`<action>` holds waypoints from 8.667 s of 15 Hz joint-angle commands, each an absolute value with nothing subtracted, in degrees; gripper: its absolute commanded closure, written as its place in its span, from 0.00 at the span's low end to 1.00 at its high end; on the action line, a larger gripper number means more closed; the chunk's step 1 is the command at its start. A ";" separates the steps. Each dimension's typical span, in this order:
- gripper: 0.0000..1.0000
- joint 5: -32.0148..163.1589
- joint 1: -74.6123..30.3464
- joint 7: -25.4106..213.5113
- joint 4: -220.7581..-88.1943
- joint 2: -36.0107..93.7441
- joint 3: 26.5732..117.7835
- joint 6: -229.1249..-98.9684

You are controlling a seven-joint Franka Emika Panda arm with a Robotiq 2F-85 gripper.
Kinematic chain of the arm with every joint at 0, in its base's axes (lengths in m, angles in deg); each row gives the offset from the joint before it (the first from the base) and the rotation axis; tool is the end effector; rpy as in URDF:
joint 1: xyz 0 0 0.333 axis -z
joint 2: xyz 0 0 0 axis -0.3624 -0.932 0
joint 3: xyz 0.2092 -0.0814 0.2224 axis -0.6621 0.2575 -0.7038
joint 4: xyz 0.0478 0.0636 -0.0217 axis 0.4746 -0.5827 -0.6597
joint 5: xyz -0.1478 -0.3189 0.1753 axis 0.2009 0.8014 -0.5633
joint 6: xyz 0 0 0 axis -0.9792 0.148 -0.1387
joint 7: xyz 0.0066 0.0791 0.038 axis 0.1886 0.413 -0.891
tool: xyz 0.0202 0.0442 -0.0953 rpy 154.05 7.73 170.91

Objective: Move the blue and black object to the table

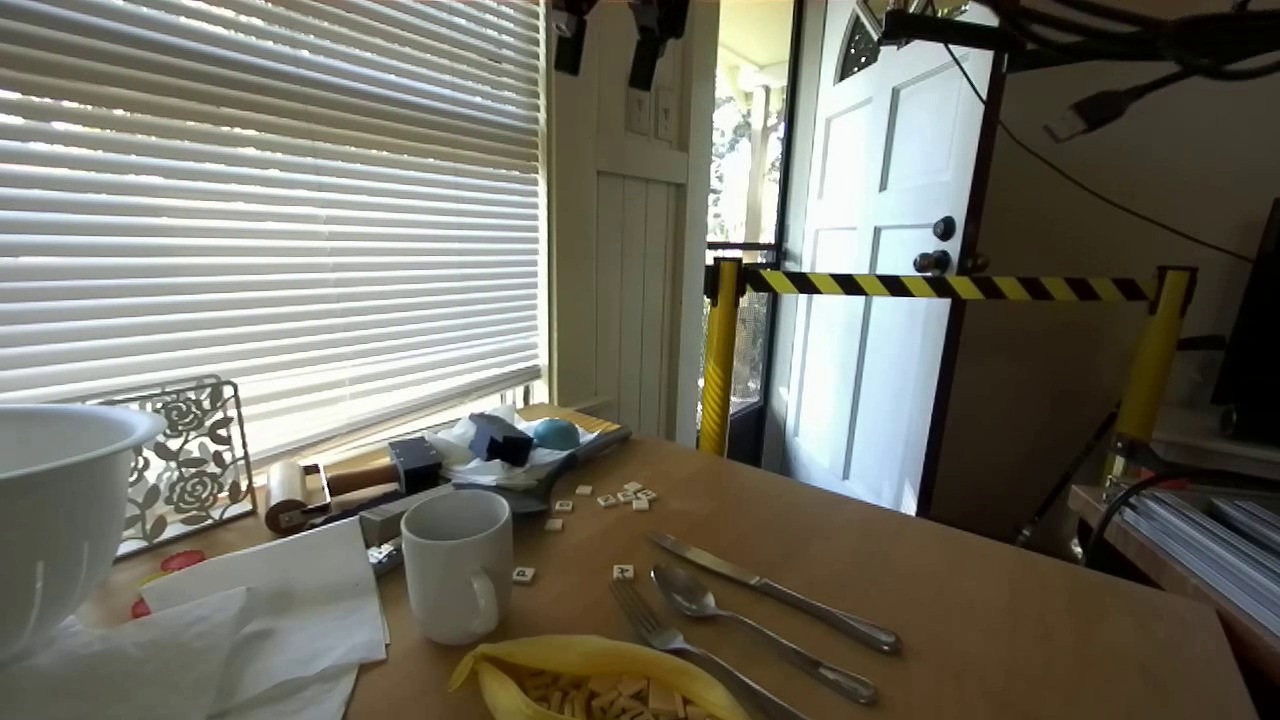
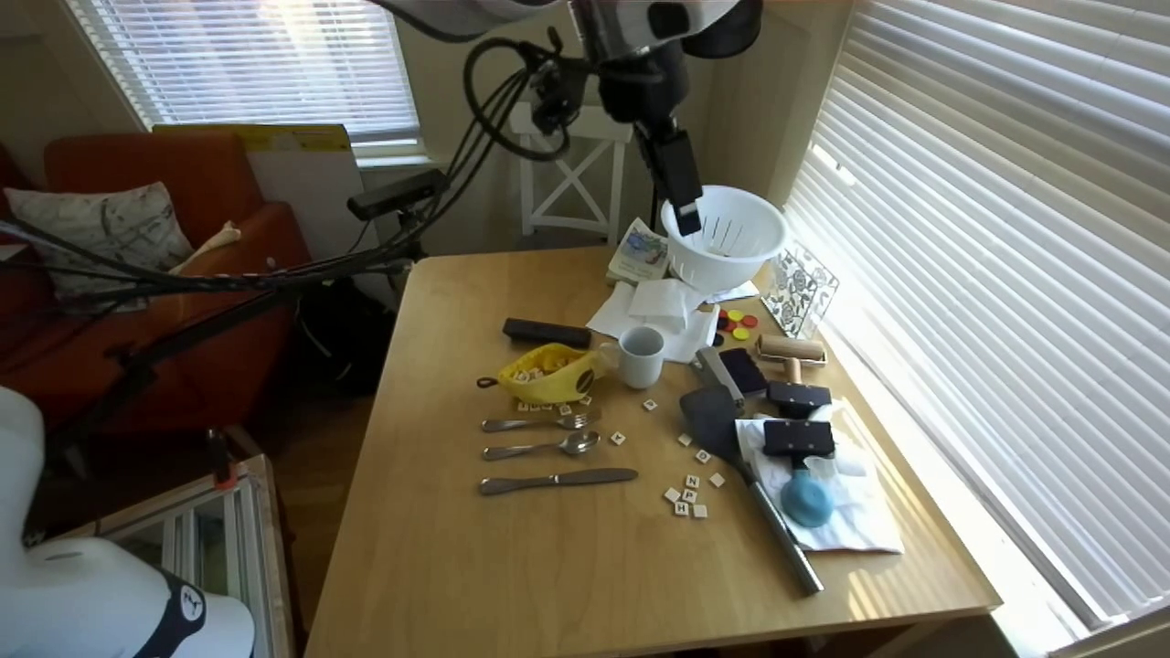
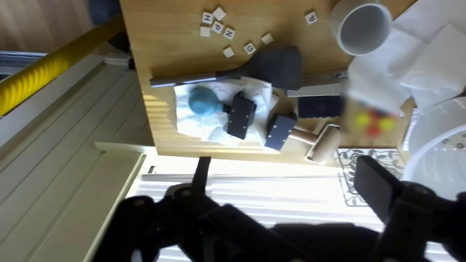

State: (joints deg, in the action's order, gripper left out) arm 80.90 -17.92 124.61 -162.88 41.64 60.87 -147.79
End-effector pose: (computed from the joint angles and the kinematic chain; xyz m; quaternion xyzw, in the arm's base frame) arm 0.6060 0.0242 0.5464 0.9601 -0.2080 0.1605 0.0954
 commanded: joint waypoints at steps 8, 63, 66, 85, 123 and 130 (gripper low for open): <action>0.00 87.28 -24.76 120.52 -142.10 25.66 69.19 -123.05; 0.00 82.94 -22.38 111.79 -96.18 -27.67 73.85 -127.07; 0.00 84.30 -23.52 113.37 -94.40 -28.88 75.46 -127.04; 0.17 84.03 -24.69 112.64 -91.47 -32.68 78.63 -126.51; 0.97 88.14 -28.40 119.74 -88.90 -34.55 90.66 -139.73; 0.97 86.48 -28.92 125.18 -86.42 -33.02 90.91 -134.33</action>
State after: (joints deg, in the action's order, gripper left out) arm 87.87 -28.16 122.39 -86.42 -34.78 91.34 -138.43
